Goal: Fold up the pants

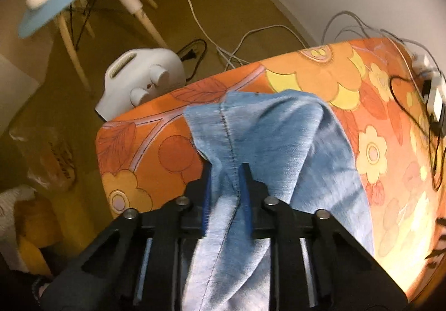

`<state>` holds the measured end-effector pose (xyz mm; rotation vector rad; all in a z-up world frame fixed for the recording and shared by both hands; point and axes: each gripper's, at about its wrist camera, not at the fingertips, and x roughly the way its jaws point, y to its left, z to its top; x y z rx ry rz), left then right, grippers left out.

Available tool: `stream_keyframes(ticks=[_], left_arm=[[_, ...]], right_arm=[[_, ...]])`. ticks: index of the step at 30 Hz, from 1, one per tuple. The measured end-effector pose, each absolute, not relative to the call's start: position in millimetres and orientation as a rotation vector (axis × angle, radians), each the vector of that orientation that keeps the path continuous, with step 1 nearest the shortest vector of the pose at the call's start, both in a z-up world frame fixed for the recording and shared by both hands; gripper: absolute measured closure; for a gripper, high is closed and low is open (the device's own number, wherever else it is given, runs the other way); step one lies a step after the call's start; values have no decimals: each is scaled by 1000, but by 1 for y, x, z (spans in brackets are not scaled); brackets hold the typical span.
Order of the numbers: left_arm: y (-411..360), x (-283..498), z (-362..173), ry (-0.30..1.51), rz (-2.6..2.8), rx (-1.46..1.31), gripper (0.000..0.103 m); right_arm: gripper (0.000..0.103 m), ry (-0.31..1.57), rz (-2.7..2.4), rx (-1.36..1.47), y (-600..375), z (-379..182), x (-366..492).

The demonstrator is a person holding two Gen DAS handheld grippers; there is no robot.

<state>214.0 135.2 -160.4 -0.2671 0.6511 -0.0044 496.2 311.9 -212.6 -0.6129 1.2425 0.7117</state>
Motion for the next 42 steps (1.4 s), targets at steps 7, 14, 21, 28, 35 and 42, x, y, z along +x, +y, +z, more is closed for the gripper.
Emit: stream_keyframes(ticks=[7, 14, 21, 28, 35, 42], left_arm=[[116, 208, -137, 633, -8, -209, 93], [91, 214, -131, 644, -30, -196, 93], [83, 215, -145, 657, -44, -219, 93], [82, 213, -155, 647, -58, -228, 93], [88, 211, -160, 646, -64, -227, 93], [80, 211, -167, 645, -77, -201, 93]], right_arm=[[94, 1224, 759, -307, 258, -165, 513], [93, 1233, 747, -242, 231, -156, 516], [70, 1200, 675, -560, 279, -194, 496], [56, 1169, 616, -763, 315, -218, 491], [89, 1153, 525, -761, 312, -219, 503], [98, 1141, 556, -611, 279, -190, 513]])
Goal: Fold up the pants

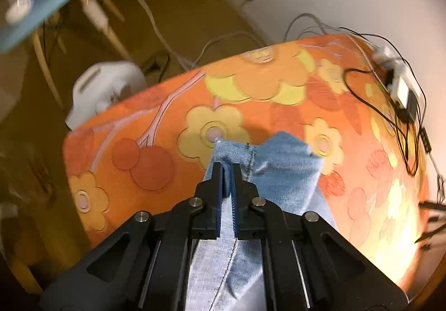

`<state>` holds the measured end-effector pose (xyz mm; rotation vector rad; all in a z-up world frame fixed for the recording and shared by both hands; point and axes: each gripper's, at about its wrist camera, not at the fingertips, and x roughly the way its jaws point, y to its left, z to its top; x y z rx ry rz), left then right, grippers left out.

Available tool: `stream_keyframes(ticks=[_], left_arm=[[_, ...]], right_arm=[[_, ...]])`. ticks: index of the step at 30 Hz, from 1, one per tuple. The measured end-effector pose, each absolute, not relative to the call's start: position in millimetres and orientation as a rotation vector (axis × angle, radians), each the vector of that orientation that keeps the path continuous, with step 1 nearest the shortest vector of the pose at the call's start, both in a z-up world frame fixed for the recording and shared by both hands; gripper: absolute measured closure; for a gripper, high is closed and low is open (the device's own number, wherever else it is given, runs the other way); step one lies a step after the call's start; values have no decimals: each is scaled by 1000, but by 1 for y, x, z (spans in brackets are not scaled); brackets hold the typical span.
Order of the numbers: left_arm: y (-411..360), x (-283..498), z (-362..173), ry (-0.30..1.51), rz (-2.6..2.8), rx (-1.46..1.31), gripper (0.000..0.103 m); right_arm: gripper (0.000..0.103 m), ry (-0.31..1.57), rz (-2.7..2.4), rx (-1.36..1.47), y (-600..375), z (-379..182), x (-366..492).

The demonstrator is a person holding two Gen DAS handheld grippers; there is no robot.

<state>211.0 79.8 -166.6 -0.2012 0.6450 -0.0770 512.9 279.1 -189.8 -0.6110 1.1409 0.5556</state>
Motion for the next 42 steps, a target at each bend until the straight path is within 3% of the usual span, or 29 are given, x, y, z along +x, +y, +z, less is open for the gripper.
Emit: stream_keyframes(ticks=[10, 18, 21, 26, 30, 33, 36, 42], left_arm=[[69, 205, -155, 627, -80, -174, 93], [55, 210, -174, 656, -98, -167, 93], [56, 211, -175, 653, -102, -175, 93], [52, 213, -176, 652, -108, -142, 93], [49, 209, -176, 648, -117, -150, 93], [50, 209, -177, 647, -121, -147, 93], [51, 210, -179, 645, -125, -152, 93], [53, 210, -180, 643, -132, -159, 93]], right_arm=[[98, 1131, 582, -258, 184, -127, 535], [97, 1170, 602, -466, 237, -169, 516], [87, 1198, 567, -552, 255, -189, 512], [85, 1155, 496, -672, 269, -191, 506], [67, 1151, 459, -683, 277, -182, 512], [64, 1211, 467, -621, 273, -168, 523], [51, 1268, 464, -576, 268, -163, 529], [50, 1295, 396, -632, 274, -189, 529]])
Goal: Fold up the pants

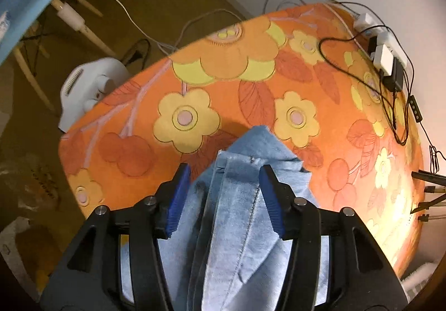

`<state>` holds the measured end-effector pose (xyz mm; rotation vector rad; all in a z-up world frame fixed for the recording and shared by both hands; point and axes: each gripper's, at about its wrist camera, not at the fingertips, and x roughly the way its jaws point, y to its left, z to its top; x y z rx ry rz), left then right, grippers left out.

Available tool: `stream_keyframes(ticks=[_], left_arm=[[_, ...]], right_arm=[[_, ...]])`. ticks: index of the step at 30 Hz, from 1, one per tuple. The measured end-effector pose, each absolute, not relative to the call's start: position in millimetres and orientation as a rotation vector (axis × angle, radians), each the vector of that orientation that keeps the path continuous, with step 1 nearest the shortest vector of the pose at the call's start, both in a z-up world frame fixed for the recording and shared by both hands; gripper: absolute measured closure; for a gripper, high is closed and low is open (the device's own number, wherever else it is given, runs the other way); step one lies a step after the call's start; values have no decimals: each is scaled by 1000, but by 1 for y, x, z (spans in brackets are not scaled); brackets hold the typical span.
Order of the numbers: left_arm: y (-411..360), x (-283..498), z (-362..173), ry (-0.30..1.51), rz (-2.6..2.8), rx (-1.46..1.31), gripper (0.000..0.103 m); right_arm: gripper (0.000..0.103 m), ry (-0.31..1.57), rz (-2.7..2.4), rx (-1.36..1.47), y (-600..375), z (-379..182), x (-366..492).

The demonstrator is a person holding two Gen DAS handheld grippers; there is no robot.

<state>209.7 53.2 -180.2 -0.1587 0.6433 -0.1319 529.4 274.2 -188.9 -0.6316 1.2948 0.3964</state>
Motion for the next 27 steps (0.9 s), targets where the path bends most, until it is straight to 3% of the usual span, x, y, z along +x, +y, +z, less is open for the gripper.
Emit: stream_keyframes(ticks=[6, 9, 14, 27], left_arm=[[52, 210, -179, 644, -132, -145, 93], [52, 210, -179, 645, -132, -136, 93], [48, 211, -179, 651, -133, -112, 93], [42, 214, -177, 663, -124, -92, 93]], right_arm=[[50, 1271, 323, -710, 284, -213, 531], [59, 1255, 304, -723, 282, -218, 531], [68, 1277, 350, -591, 263, -206, 539], [71, 1310, 397, -274, 228, -199, 552]])
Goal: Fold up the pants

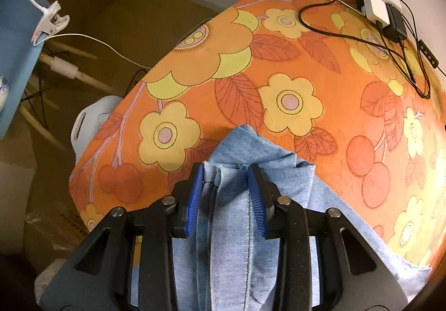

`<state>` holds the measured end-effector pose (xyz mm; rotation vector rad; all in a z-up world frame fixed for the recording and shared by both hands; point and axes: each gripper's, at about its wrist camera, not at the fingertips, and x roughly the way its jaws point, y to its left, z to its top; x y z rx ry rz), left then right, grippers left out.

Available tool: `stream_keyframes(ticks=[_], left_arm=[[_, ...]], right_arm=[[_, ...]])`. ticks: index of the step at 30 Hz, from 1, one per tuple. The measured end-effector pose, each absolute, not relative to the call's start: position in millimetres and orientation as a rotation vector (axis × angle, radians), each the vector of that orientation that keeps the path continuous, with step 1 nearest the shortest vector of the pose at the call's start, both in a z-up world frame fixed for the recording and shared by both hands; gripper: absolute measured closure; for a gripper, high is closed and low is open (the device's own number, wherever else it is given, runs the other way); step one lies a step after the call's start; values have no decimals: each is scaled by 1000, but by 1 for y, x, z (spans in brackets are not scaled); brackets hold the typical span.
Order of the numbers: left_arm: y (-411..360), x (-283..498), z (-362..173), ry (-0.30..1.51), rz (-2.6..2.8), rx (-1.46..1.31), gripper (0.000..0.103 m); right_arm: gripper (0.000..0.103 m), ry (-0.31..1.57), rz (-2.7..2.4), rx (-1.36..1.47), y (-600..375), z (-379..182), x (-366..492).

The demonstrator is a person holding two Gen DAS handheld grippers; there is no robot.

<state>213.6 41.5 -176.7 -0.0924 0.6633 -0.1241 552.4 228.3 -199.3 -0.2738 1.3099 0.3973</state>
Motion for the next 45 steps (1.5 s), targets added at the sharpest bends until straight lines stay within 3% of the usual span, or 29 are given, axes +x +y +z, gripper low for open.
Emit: stream_keyframes(ticks=[3, 9, 14, 25, 37, 45], left_arm=[[41, 214, -176, 665, -122, -90, 93], [38, 215, -176, 667, -119, -80, 93], [44, 211, -171, 654, -113, -107, 93], [37, 202, -115, 550, -131, -82, 93], [-60, 215, -47, 512, -402, 8, 93], [-172, 223, -39, 538, -708, 95, 93]], right_arm=[[81, 1312, 410, -205, 219, -196, 553], [90, 1285, 434, -233, 215, -192, 553], [92, 1227, 465, -264, 210, -176, 547], [92, 1097, 461, 10, 92, -87, 549], [92, 965, 351, 170, -85, -10, 507], [92, 951, 197, 255, -233, -3, 457]])
